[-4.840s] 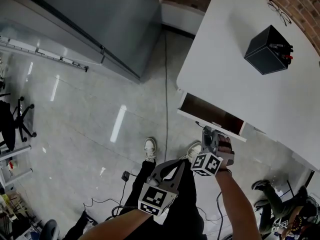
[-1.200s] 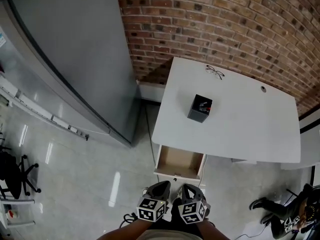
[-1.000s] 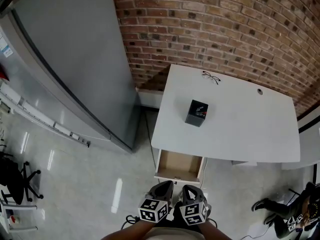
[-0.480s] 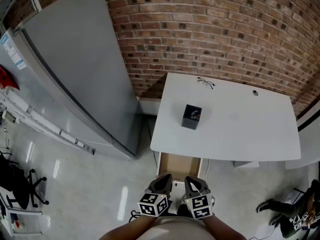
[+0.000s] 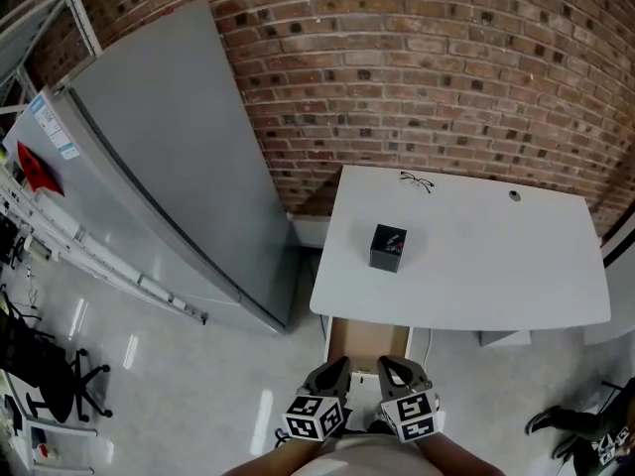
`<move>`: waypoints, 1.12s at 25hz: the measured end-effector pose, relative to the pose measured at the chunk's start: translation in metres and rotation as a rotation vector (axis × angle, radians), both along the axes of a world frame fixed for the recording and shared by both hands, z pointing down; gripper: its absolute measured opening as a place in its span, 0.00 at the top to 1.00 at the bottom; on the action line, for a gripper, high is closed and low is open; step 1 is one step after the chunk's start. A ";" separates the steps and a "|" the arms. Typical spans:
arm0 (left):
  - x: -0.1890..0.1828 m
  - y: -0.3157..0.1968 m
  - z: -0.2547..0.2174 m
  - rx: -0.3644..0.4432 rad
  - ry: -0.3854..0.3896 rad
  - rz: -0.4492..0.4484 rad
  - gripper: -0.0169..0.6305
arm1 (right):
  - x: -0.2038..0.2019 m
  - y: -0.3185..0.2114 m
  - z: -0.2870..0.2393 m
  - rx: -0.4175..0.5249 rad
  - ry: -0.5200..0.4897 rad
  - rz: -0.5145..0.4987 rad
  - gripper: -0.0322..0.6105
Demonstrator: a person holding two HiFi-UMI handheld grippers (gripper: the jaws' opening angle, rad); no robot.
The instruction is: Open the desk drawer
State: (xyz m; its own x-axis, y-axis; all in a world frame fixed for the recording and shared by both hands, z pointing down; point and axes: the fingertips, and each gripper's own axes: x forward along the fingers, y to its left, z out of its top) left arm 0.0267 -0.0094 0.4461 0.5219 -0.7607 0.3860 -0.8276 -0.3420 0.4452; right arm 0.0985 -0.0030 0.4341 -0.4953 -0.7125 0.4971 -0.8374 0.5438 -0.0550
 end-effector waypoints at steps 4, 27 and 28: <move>0.001 -0.001 0.000 0.016 -0.015 -0.007 0.96 | 0.006 0.000 0.005 0.003 -0.016 0.010 0.93; -0.008 0.017 0.008 0.008 -0.014 -0.074 0.96 | -0.011 0.020 0.010 -0.009 -0.009 -0.088 0.93; -0.007 0.017 0.008 0.008 -0.013 -0.073 0.96 | -0.011 0.020 0.010 -0.011 -0.010 -0.090 0.93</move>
State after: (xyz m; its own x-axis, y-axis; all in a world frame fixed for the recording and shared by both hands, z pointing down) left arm 0.0192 0.0076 0.4543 0.4596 -0.8000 0.3857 -0.8562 -0.2838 0.4317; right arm 0.0871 0.0169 0.4437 -0.5619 -0.6598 0.4990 -0.7848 0.6159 -0.0693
